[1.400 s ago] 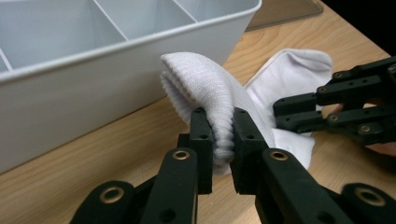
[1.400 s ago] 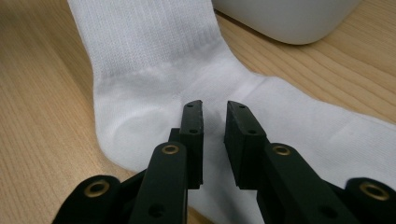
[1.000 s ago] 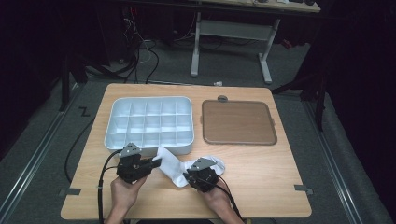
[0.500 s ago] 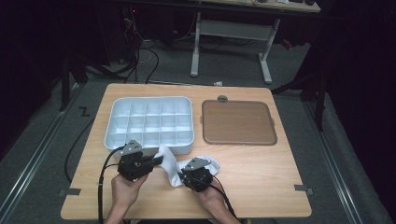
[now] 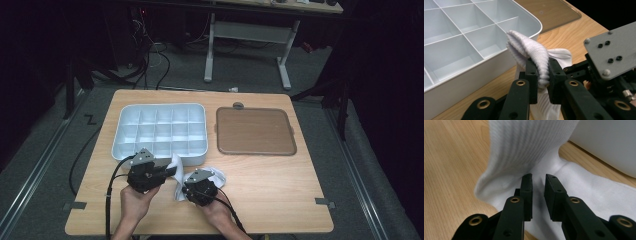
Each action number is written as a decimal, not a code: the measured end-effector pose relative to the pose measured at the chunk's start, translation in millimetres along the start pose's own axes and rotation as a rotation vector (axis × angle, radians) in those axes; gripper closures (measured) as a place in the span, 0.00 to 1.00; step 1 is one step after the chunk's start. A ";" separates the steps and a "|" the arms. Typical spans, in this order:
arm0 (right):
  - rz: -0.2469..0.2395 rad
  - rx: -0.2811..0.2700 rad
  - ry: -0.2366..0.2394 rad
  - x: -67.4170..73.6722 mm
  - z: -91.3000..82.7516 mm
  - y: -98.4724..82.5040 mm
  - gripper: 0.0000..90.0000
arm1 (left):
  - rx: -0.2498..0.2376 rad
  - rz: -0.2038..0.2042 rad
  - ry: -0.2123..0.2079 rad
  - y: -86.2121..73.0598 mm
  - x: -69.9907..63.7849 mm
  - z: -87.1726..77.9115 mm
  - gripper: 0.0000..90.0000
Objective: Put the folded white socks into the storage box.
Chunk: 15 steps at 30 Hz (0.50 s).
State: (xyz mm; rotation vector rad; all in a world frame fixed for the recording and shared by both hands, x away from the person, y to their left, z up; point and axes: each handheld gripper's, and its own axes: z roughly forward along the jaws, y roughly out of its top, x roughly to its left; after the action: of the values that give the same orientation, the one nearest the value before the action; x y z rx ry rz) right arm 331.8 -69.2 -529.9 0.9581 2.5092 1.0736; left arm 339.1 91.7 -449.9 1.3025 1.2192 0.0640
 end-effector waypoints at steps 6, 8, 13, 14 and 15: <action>-0.014 -0.009 0.011 10.1 6.2 4.1 0.86 | 0.016 0.006 -0.001 -3.0 -1.5 4.4 0.90; -0.019 -0.007 0.010 10.7 6.4 4.4 0.86 | 0.021 0.008 -0.001 -3.9 -1.1 4.9 0.90; -0.023 0.001 0.029 9.5 4.7 5.1 0.80 | 0.033 0.011 0.003 -6.8 0.3 6.0 0.90; -0.023 0.001 0.027 9.0 3.2 4.9 0.79 | 0.036 0.014 0.003 -7.0 0.2 5.7 0.90; -0.019 -0.001 0.026 8.0 -0.3 4.4 0.78 | 0.036 0.015 0.001 -7.0 0.1 5.4 0.90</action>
State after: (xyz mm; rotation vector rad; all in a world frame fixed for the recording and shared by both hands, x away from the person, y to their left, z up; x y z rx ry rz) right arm 327.7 -61.8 -526.4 0.9244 2.5335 1.0887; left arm 338.9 85.7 -456.3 1.3436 1.2161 0.0538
